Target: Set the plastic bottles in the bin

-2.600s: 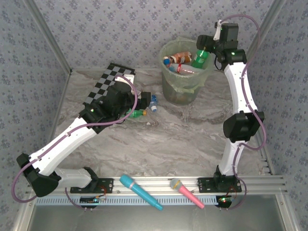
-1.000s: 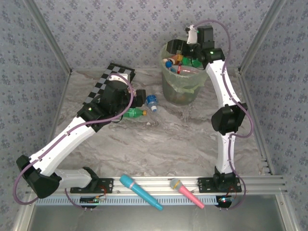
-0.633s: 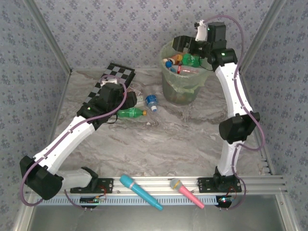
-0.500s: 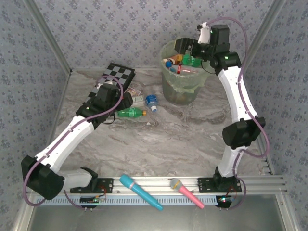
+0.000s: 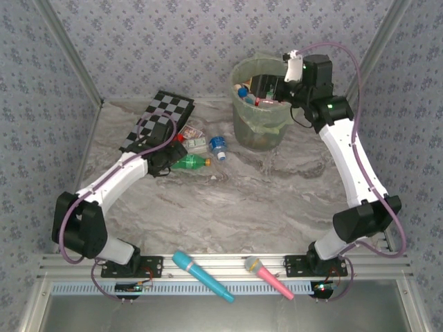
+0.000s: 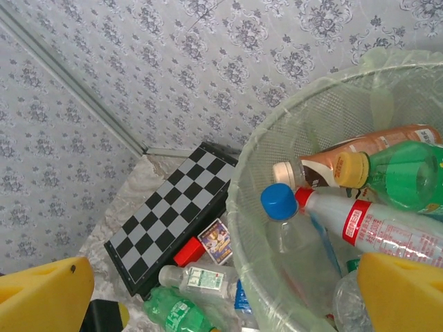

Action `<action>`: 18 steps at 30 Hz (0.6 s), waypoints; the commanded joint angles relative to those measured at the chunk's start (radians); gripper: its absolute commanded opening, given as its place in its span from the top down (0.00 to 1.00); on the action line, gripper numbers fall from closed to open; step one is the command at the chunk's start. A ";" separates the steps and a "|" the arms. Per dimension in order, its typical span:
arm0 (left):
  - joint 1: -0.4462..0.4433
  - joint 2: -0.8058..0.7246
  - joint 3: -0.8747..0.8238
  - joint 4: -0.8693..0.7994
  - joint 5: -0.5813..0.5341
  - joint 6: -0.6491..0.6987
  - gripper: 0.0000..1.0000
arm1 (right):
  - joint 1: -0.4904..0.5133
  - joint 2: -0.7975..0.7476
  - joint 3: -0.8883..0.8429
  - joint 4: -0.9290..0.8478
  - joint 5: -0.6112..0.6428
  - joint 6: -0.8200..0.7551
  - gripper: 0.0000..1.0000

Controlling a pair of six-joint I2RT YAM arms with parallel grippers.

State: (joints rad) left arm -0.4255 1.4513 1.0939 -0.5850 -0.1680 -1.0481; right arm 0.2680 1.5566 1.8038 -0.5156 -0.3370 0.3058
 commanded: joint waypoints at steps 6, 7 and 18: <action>0.033 0.055 -0.084 0.174 0.072 -0.349 0.09 | 0.029 -0.064 -0.051 0.008 0.038 -0.035 0.00; 0.033 0.065 -0.093 0.206 0.070 -0.375 0.09 | 0.031 -0.071 -0.060 0.008 0.039 -0.035 0.00; 0.034 0.232 -0.085 0.411 0.071 -0.439 0.10 | 0.025 -0.109 -0.083 -0.026 0.059 -0.060 0.00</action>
State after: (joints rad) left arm -0.3946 1.6562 0.9909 -0.2436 -0.1112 -1.4384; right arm 0.2970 1.4811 1.7206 -0.5217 -0.2981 0.2687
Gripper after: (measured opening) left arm 0.907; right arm 0.996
